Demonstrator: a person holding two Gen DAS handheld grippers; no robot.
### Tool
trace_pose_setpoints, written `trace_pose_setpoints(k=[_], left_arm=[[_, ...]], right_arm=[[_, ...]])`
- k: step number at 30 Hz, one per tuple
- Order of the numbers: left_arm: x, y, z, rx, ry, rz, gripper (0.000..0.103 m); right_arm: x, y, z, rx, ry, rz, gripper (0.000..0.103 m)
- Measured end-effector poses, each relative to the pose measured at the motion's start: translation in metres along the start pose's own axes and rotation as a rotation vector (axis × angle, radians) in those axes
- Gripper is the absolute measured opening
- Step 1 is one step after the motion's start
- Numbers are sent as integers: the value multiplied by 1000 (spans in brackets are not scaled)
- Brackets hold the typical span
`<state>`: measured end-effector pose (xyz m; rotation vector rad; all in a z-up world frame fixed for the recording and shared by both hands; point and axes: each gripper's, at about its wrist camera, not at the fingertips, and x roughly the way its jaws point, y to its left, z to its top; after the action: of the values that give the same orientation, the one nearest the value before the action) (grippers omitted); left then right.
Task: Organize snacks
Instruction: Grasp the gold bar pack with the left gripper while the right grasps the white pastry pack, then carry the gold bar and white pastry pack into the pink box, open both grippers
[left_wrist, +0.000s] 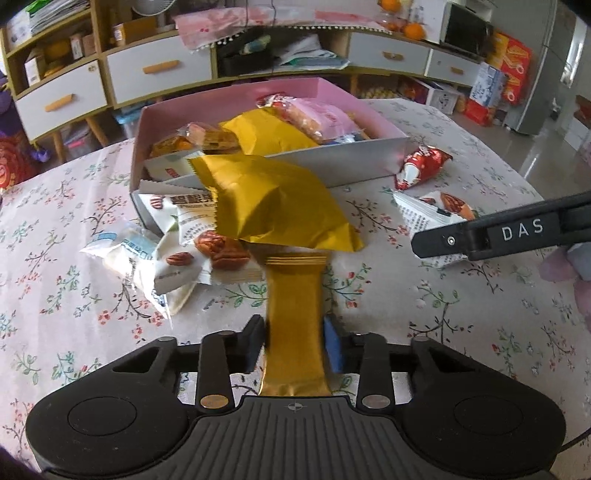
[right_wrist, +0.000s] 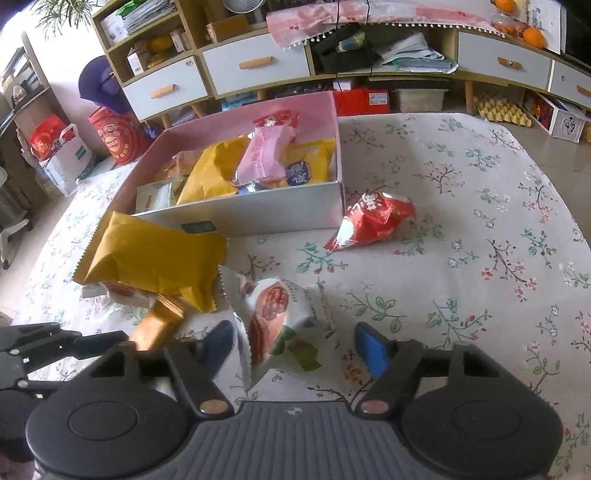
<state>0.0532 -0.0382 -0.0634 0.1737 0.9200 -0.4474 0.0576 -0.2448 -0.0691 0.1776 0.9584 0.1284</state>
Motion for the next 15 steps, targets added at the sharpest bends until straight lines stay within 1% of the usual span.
trace_pose_setpoints(k=[2, 6, 10, 15], left_arm=[[-1, 2, 0, -11, -1, 0, 27], [-4, 5, 0, -49, 2, -16, 26], [-7, 9, 1, -78, 2, -32, 26], [-16, 12, 1, -106, -6, -54, 26]], right_arm=[[1, -1, 0, 12, 7, 12, 41], [-3, 3, 0, -4, -5, 4, 37], [-8, 1, 2, 12, -12, 9, 34], [-15, -5, 5, 40, -26, 15, 33]])
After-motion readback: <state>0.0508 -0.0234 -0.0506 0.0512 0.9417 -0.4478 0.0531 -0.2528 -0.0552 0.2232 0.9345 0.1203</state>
